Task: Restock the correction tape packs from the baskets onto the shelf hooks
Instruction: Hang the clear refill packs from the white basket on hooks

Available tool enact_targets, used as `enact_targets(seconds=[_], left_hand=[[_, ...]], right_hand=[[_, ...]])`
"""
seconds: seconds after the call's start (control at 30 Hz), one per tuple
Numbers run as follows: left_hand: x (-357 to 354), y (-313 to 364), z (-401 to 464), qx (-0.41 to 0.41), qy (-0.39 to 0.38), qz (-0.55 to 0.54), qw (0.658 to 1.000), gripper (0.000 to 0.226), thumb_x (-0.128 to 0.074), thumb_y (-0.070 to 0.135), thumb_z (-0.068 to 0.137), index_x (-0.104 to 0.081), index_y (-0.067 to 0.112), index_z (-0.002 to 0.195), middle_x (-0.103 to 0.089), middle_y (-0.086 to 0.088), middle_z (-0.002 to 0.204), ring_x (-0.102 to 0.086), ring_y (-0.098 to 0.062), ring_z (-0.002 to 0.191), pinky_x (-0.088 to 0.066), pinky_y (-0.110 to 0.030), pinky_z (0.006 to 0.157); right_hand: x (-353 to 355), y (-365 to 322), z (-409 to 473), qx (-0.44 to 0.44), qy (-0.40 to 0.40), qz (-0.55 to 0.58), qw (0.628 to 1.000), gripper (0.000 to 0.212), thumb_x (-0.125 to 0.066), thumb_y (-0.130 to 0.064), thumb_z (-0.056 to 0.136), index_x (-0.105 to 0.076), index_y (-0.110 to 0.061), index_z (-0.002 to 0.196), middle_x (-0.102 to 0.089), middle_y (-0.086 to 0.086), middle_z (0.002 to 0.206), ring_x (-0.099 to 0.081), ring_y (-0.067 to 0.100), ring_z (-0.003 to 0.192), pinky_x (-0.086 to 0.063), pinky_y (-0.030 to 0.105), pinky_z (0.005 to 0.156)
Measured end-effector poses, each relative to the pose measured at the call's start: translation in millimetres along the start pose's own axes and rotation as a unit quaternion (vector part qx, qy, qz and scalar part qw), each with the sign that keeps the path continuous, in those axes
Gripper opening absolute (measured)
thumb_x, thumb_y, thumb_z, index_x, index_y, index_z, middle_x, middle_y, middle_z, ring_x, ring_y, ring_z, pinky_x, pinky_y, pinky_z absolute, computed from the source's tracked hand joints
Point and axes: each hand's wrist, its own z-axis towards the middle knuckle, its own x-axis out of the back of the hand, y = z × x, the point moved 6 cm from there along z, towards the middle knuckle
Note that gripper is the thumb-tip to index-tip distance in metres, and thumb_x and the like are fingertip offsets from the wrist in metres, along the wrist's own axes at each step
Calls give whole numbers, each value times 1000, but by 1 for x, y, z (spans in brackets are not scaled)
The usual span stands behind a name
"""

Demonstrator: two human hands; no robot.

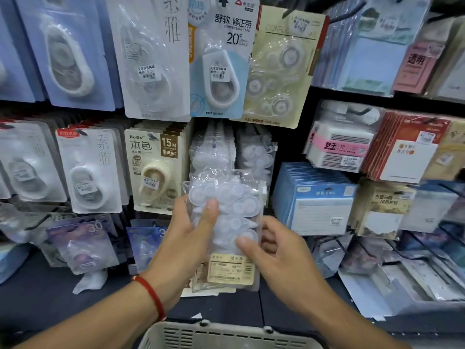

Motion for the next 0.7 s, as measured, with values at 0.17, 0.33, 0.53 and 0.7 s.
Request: enact_targets(seconds=[0.17,0.33,0.53,0.7], left_hand=[[16,4,4,-16,36,22,999,35,-52,57,94,-54,48,128,-67,16,134,-64,-12,127,-52,-49,109],[27,8,4,-31,54,52,997,35,-51,58,95,-52,54,129,-66,19,135,-63,-9,127,-49,-48,112],[34,9,6,-27,77,53,995,32,-54,57,93,-56,52,125,-70,21,125,-68,-4,118,-54,-45,106],[34,12,4,-22,81,61,995,27,-56,58,93,-56,51,119,-72,21,119,-71,-4,111,-56,-42,100]], right_hand=[[28,-11,8,11,88,108,990,4,-67,-28,102,-70,-31,102,-80,0,100,-80,20,88,-65,35,65],[47,-18,17,-12,82,152,985,22,-66,-42,97,-72,-28,113,-82,5,100,-81,26,87,-66,51,68],[53,-15,17,-28,74,161,984,23,-64,-44,101,-75,-33,117,-82,5,105,-80,31,92,-58,74,82],[68,-15,15,-8,173,-96,980,29,-65,-41,98,-58,-37,126,-66,-20,111,-64,-5,100,-49,19,81]])
